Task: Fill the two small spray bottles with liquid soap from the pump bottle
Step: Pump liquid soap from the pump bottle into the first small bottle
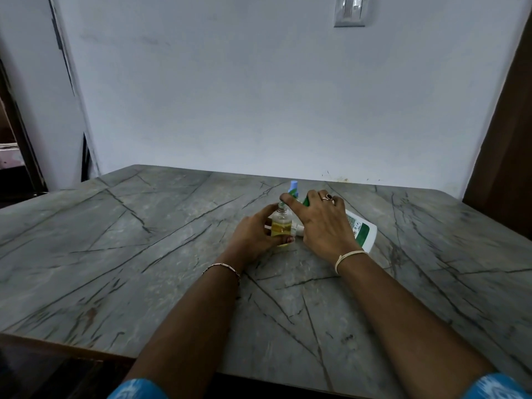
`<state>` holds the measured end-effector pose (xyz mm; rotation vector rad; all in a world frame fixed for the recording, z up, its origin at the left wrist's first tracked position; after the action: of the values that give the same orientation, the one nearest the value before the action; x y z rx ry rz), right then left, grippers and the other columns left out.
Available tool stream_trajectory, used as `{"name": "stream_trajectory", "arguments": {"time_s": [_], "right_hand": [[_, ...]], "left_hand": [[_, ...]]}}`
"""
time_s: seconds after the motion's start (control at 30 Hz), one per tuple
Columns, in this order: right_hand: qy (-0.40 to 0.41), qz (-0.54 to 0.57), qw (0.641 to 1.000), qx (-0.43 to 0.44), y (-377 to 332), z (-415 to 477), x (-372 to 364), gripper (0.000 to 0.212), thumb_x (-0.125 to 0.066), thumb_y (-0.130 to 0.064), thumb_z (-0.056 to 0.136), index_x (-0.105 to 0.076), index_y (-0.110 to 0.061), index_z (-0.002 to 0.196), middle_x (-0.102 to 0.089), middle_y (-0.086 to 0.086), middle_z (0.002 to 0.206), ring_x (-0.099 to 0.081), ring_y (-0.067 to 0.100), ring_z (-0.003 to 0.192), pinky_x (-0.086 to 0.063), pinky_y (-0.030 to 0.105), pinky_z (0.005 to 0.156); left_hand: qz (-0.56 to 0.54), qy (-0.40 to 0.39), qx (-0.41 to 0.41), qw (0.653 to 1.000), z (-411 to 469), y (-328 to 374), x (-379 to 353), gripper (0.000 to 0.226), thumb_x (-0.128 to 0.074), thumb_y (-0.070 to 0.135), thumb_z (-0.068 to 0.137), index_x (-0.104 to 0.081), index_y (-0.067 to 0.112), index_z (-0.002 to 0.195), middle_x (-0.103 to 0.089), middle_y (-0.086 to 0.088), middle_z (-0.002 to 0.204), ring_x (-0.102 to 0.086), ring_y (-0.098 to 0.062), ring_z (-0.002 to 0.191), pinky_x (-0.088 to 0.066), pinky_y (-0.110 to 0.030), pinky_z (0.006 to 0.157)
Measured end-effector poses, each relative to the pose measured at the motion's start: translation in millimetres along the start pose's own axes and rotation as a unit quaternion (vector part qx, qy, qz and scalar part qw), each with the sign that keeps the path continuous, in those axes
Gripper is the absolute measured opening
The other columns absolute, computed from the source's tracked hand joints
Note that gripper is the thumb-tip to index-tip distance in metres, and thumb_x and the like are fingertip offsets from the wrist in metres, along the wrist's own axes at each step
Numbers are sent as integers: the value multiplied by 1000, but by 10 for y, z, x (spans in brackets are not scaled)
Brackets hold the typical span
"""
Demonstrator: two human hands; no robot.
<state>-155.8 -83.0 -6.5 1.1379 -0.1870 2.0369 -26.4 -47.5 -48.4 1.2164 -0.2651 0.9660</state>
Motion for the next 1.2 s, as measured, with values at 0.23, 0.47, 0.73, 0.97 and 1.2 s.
{"name": "stream_trajectory", "arguments": {"time_s": [0.23,0.47,0.73,0.97,1.2], "right_hand": [[7,-5,1000,-6,-25,53,-13,71,-67,-26,81,-26,-31,139,-50,14,122,-47,32,114,-36,47,95],[17,-19,1000,-1,-25,14,-42,74,-66,-24,82,-20,-34,139,-51,13,120,-48,32,113,-37,48,94],[12,-19,1000,-11,-55,47,-24,73,-69,-27,80,-26,-31,139,-50,14,123,-47,33,115,-36,49,95],[20,-18,1000,-8,-33,7,-27,76,-68,-20,79,-22,-33,138,-53,14,118,-50,34,111,-38,49,92],[15,-21,1000,-10,-24,38,-55,80,-72,-30,79,-16,-35,136,-52,12,120,-48,32,113,-37,49,94]], "left_hand": [[-7,3,-9,1000,-3,-1,2,84,-81,37,71,-38,30,142,-67,-2,118,-68,-14,95,-54,-36,91],[0,3,-6,1000,-8,-1,7,84,-79,39,73,-36,29,144,-66,-2,117,-67,-14,94,-54,-32,88],[-1,8,-13,1000,-12,28,9,77,-77,44,74,-41,31,140,-67,-2,117,-66,-14,93,-54,-31,87],[12,11,-9,1000,-19,33,19,78,-76,42,75,-38,29,142,-66,-3,120,-67,-17,98,-52,-32,90],[1,11,-10,1000,-44,67,36,78,-77,40,75,-39,28,142,-65,-4,122,-66,-17,100,-51,-29,89]]}}
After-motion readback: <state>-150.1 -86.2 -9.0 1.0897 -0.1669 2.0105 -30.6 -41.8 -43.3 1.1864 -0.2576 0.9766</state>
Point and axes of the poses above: each hand's wrist, its own z-axis towards the middle knuckle, its own x-axis out of the back of the hand, y = z × x, the point moved 6 cm from there along z, towards the middle knuckle
